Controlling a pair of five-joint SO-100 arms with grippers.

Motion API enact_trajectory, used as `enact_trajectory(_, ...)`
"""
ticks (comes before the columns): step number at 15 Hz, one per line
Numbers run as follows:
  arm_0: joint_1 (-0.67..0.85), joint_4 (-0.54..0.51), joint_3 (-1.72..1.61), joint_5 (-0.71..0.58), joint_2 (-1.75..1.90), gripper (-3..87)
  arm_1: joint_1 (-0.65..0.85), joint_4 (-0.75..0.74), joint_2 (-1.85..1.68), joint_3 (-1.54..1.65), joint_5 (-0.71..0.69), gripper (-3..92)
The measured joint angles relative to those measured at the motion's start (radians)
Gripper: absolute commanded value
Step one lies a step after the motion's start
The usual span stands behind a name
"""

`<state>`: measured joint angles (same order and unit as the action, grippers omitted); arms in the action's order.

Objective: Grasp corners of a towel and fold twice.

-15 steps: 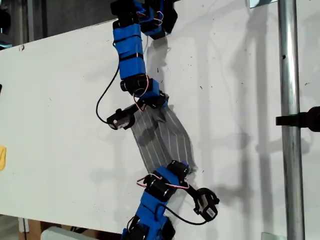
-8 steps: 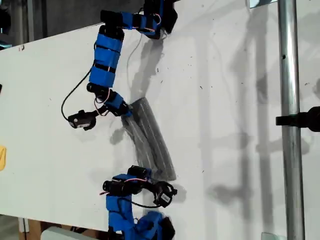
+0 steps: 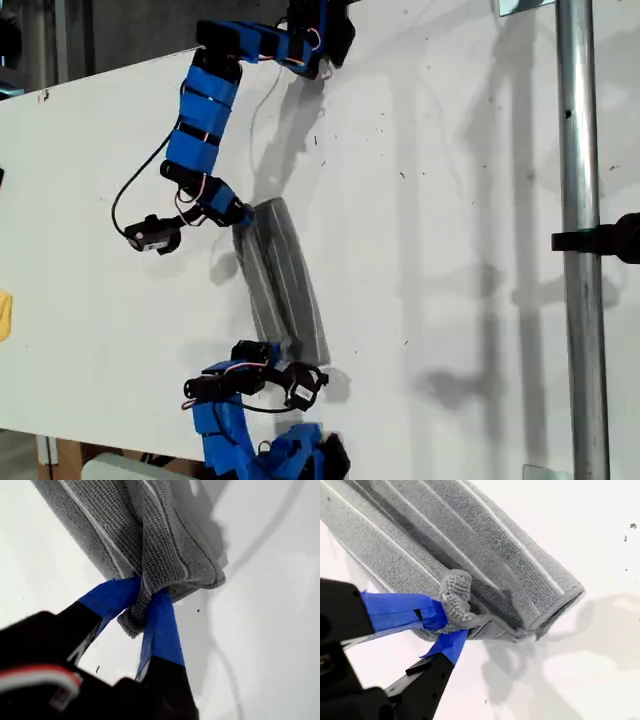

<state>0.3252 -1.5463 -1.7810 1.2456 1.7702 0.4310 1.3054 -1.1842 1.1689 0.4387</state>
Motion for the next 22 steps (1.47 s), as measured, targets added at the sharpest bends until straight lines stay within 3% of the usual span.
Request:
enact_trajectory(4, -0.12, 0.084, -0.109, 0.164, -0.002, 0.6, -0.063, 0.002, 0.097, 0.035, 0.051, -0.3)
enact_trajectory(8, -0.192, 0.173, -0.212, 0.262, -0.002, 10.3, -0.097, -0.006, 0.179, 0.035, 0.083, 0.2)
enact_trajectory(9, -0.19, 0.173, -0.213, 0.264, 0.0, 14.6, -0.095, -0.003, 0.179, 0.035, 0.083, 6.6)
enact_trajectory(10, -0.199, 0.167, -0.213, 0.273, 0.012, 19.8, -0.095, 0.014, 0.179, 0.035, 0.083, 22.8)
enact_trajectory(12, -0.216, 0.118, -0.222, 0.313, 0.095, 27.7, -0.091, 0.064, 0.15, 0.035, 0.083, 34.9)
enact_trajectory(16, -0.218, -0.003, -0.33, 0.43, 0.377, 22.9, -0.081, 0.156, 0.014, 0.089, 0.083, 36.0)
enact_trajectory(19, -0.253, 0.052, -0.597, 0.486, 0.807, 14.6, -0.023, 0.179, -0.133, 0.252, 0.14, 38.4)
enact_trajectory(21, -0.313, 0.083, -0.778, 0.546, 1.184, -2.0, 0.029, 0.179, -0.296, 0.457, 0.245, 40.1)
enact_trajectory(22, -0.35, 0.101, -0.868, 0.549, 1.365, -2.5, 0.055, 0.179, -0.407, 0.584, 0.327, 42.4)
